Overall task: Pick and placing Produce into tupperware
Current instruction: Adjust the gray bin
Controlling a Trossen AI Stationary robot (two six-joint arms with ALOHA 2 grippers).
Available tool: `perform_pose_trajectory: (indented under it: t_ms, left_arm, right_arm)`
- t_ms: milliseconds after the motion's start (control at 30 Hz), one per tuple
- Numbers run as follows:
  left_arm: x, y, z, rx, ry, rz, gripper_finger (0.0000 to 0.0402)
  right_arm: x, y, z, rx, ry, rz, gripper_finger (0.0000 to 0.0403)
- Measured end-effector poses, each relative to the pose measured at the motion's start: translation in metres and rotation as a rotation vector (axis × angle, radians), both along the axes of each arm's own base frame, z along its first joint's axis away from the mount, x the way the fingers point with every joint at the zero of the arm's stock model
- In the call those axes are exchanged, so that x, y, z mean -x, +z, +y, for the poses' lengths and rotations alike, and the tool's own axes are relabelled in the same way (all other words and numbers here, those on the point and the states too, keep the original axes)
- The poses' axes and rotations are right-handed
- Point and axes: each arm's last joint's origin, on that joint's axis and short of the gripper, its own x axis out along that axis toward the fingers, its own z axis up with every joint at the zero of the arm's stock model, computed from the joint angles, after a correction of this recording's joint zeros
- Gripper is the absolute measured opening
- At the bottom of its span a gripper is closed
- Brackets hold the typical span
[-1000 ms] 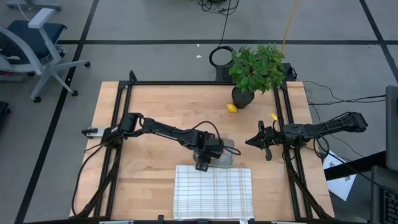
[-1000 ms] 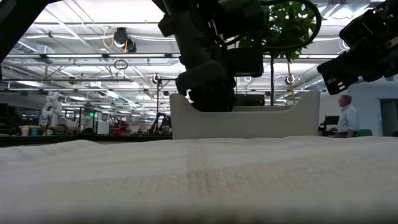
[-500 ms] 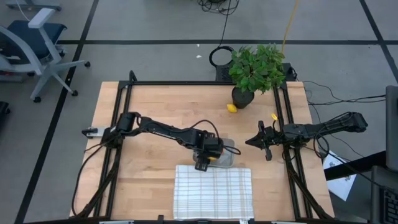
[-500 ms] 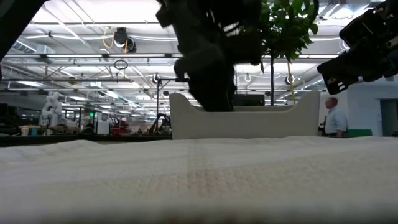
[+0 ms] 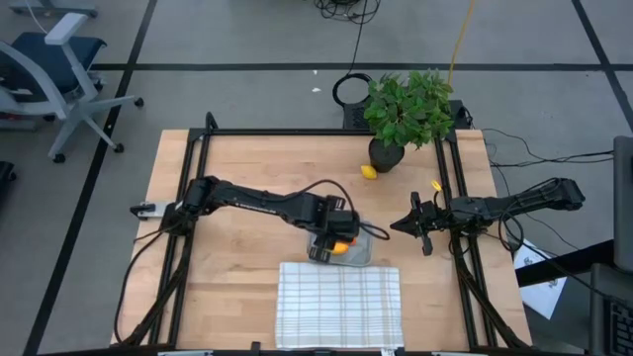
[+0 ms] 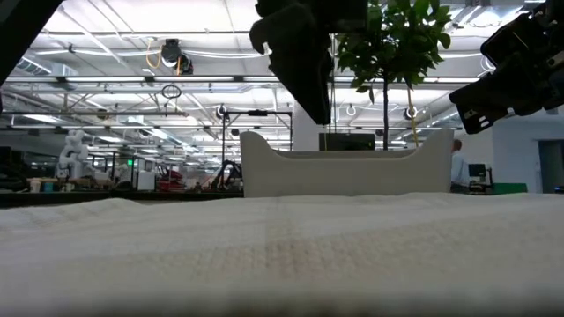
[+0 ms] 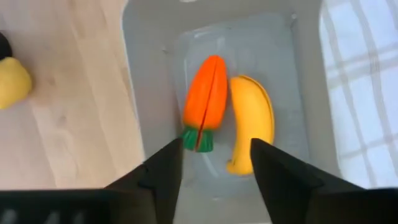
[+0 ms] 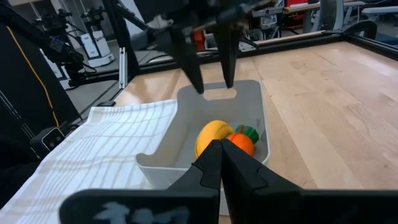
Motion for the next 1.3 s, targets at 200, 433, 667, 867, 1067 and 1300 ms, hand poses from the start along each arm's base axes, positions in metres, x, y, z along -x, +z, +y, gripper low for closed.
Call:
perform_pose_trajectory:
  t_ms: [200,433,667,867,1067,1300]
  left_arm:
    - [-0.002,0.013,0.001,0.004,-0.001,-0.032,0.0069]
    - [0.008,0.031,0.000,-0.036,0.022,-0.017,0.0009]
    - [0.041,0.085,0.002,-0.099,0.108,-0.168,0.0001]
    - [0.074,0.087,0.014,-0.084,0.208,-0.290,0.0001]
    - [0.106,0.053,0.020,-0.032,0.277,-0.391,0.0000]
    - [0.133,0.015,0.022,0.021,0.363,-0.500,0.0000]
  right_arm:
    - [0.000,0.000,0.000,-0.002,0.000,0.000,0.0000]
    - [0.000,0.000,0.000,-0.002,0.000,0.000,0.0000]
    - [0.000,0.000,0.000,-0.001,0.000,0.000,0.0000]
    - [0.000,0.000,0.000,-0.001,0.000,0.000,0.0000]
    - [0.000,0.000,0.000,-0.001,0.000,-0.005,0.0000]
    - [0.000,0.001,0.000,-0.001,0.000,-0.006,0.0000]
